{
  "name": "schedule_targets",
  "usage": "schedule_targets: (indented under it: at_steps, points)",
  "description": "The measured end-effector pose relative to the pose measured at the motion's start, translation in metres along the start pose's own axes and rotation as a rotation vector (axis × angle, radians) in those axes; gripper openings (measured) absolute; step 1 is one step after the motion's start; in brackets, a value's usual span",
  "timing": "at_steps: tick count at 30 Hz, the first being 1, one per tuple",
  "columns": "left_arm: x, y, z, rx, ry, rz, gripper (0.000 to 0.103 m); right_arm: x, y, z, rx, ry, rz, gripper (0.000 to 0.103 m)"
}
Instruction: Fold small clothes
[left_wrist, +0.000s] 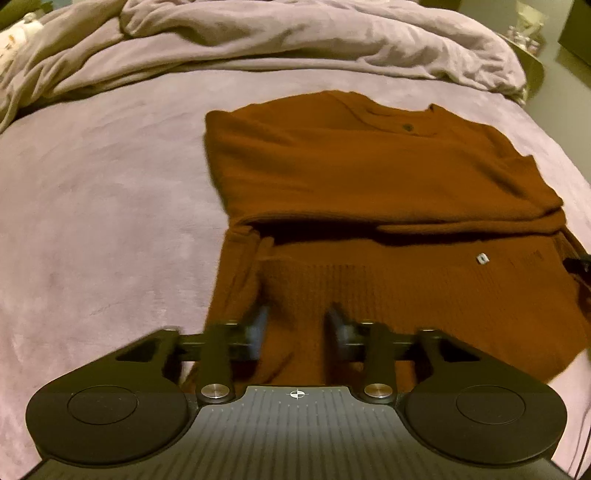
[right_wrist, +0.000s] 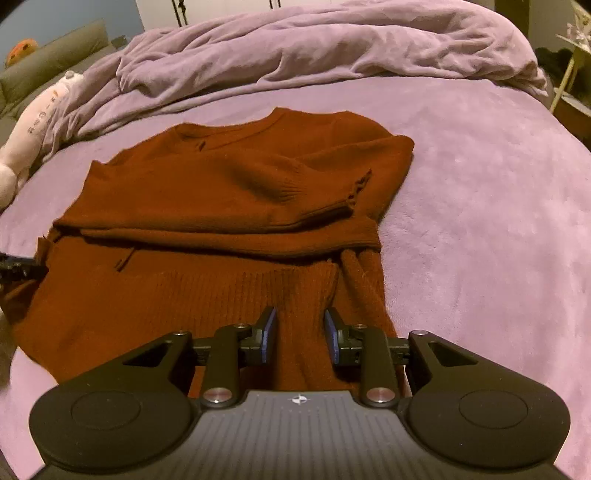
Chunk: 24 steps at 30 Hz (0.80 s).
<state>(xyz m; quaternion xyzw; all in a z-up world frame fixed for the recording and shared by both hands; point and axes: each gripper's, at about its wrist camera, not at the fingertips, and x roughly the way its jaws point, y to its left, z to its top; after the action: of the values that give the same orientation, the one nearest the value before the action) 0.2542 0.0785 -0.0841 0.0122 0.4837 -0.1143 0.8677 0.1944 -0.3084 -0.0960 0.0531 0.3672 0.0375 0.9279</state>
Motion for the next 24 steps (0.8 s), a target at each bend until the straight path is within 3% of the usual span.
schedule_targets:
  at_steps: [1, 2, 6, 13, 15, 20, 24]
  points:
    - [0.000, 0.002, 0.001, -0.009, 0.002, 0.013, 0.009, 0.000, 0.002, -0.001, -0.012, -0.004, -0.005, 0.022]
    - [0.000, 0.004, 0.001, -0.019, 0.002, 0.012, 0.008, 0.000, 0.004, -0.001, -0.026, -0.009, -0.006, 0.007]
    - [-0.018, 0.008, 0.003, -0.067, -0.028, 0.001, 0.005, -0.008, 0.015, -0.003, -0.069, -0.039, -0.033, 0.006]
    - [-0.085, 0.003, 0.033, -0.055, -0.220, -0.012, 0.005, -0.054, 0.024, 0.023, -0.078, -0.214, -0.050, 0.006]
    - [-0.090, 0.002, 0.045, -0.036, -0.267, 0.023, 0.005, -0.056, 0.025, 0.037, -0.070, -0.253, -0.065, 0.006]
    - [-0.073, 0.000, 0.072, -0.038, -0.305, 0.083, 0.005, -0.039, 0.026, 0.067, -0.044, -0.292, -0.133, 0.006]
    - [-0.026, 0.004, 0.078, -0.057, -0.205, 0.104, 0.005, -0.003, 0.020, 0.078, -0.020, -0.224, -0.151, 0.006]
